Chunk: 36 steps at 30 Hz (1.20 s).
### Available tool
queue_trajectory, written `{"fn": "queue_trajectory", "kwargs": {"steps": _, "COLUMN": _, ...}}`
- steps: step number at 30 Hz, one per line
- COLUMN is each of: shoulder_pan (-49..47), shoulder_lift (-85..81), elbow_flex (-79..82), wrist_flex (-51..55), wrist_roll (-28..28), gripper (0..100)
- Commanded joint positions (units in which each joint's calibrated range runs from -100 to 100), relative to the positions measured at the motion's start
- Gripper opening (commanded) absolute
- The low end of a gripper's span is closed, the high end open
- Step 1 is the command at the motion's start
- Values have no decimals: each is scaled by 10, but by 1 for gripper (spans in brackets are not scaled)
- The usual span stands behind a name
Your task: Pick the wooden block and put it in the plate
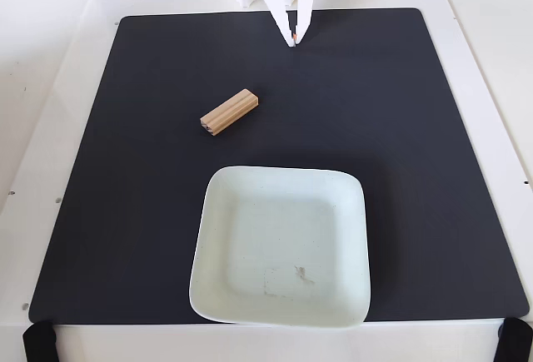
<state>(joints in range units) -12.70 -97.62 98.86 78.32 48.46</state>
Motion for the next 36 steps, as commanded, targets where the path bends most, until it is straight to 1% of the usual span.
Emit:
{"fn": "queue_trajectory", "kwargs": {"steps": 1, "shoulder_pan": 0, "shoulder_lift": -3, "elbow_flex": 5, "wrist_flex": 4, "wrist_roll": 0, "gripper": 1}}
{"fn": "queue_trajectory", "kwargs": {"steps": 32, "shoulder_pan": 7, "shoulder_lift": -3, "elbow_flex": 5, "wrist_flex": 5, "wrist_roll": 3, "gripper": 1}}
{"fn": "queue_trajectory", "kwargs": {"steps": 36, "shoulder_pan": 8, "shoulder_lift": 0, "elbow_flex": -23, "wrist_flex": 8, "wrist_roll": 0, "gripper": 1}}
